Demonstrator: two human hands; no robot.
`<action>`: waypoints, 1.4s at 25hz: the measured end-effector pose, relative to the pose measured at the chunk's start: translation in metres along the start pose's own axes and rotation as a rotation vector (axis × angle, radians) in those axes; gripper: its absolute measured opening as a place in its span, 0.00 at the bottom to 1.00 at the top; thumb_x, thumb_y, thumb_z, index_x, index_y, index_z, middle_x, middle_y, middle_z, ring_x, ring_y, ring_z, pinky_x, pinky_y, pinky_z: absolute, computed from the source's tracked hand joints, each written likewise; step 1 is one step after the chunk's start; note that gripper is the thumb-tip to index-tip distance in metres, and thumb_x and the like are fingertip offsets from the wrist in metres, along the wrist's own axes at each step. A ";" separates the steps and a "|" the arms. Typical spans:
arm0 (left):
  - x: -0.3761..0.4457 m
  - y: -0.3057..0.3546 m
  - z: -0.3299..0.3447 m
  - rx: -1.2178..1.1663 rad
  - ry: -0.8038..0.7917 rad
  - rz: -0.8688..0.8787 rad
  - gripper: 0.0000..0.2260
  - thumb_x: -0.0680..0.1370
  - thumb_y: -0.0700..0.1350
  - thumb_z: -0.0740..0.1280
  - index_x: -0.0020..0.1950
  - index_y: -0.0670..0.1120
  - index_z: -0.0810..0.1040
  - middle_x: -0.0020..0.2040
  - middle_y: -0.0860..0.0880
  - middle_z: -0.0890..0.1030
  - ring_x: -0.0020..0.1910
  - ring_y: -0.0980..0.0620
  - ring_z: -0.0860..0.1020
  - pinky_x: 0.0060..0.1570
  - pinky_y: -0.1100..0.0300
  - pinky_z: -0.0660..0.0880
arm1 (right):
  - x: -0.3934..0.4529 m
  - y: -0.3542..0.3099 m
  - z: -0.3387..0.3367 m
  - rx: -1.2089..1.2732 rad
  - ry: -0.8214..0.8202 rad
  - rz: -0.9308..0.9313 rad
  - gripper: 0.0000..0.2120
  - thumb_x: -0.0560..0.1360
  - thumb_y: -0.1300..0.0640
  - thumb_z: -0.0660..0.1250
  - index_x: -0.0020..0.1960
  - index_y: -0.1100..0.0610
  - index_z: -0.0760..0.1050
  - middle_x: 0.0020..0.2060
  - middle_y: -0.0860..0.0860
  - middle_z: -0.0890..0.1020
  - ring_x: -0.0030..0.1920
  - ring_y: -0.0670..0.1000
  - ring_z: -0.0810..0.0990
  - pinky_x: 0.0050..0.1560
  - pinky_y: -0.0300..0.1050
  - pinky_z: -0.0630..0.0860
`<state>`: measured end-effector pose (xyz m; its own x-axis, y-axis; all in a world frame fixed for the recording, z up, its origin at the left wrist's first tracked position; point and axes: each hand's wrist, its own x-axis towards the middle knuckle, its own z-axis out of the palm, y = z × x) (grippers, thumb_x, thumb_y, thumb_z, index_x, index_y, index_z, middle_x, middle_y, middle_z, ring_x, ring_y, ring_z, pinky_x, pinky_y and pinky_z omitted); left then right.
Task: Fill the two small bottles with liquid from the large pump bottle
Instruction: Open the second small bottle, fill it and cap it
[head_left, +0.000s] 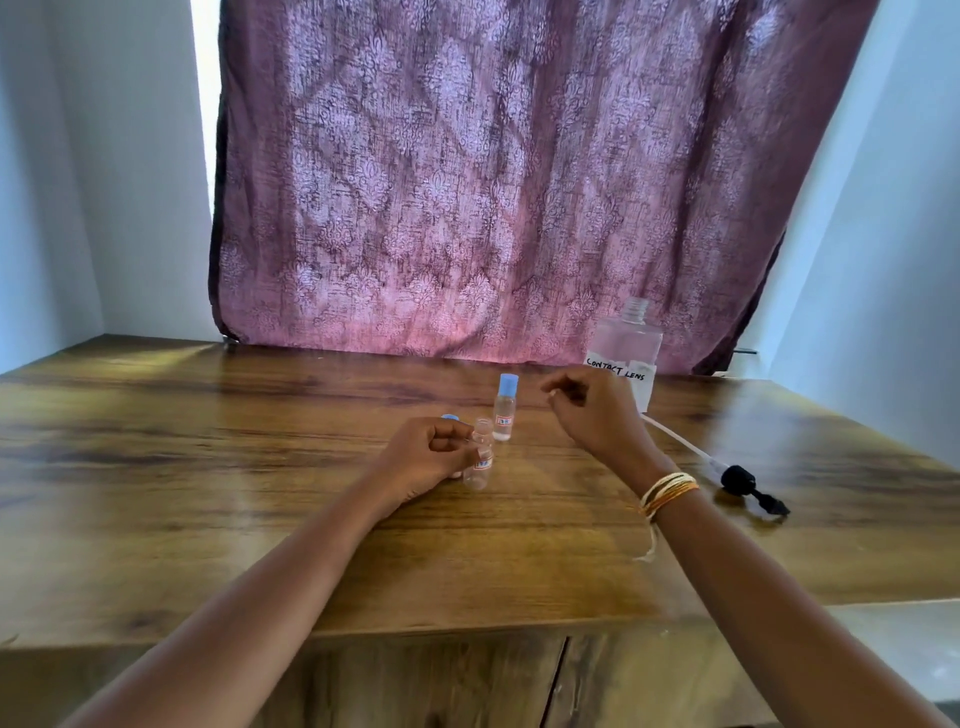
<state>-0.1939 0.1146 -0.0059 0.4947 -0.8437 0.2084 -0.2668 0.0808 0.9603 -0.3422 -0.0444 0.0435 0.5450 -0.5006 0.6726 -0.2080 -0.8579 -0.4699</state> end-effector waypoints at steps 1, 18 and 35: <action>0.000 -0.001 0.002 0.028 0.006 0.020 0.07 0.72 0.41 0.74 0.49 0.44 0.83 0.48 0.38 0.85 0.42 0.52 0.81 0.43 0.61 0.78 | 0.000 0.003 -0.008 0.024 0.010 0.034 0.09 0.72 0.67 0.68 0.46 0.56 0.84 0.37 0.47 0.84 0.35 0.41 0.79 0.38 0.25 0.72; 0.003 -0.006 0.013 0.161 -0.027 0.074 0.11 0.74 0.48 0.72 0.56 0.55 0.82 0.47 0.55 0.86 0.48 0.59 0.83 0.52 0.63 0.76 | 0.049 0.049 -0.050 0.251 0.230 0.493 0.45 0.61 0.52 0.81 0.70 0.59 0.62 0.57 0.54 0.76 0.53 0.53 0.78 0.48 0.47 0.77; 0.004 -0.006 0.012 0.152 -0.023 0.111 0.12 0.72 0.49 0.74 0.54 0.51 0.83 0.47 0.54 0.86 0.49 0.58 0.83 0.53 0.63 0.75 | 0.001 0.014 -0.013 0.037 0.181 -0.072 0.33 0.59 0.52 0.83 0.59 0.55 0.72 0.46 0.42 0.79 0.41 0.40 0.77 0.41 0.25 0.70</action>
<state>-0.2006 0.1041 -0.0131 0.4365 -0.8462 0.3057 -0.4419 0.0943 0.8921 -0.3556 -0.0582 0.0452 0.4020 -0.4539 0.7952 -0.1421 -0.8889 -0.4355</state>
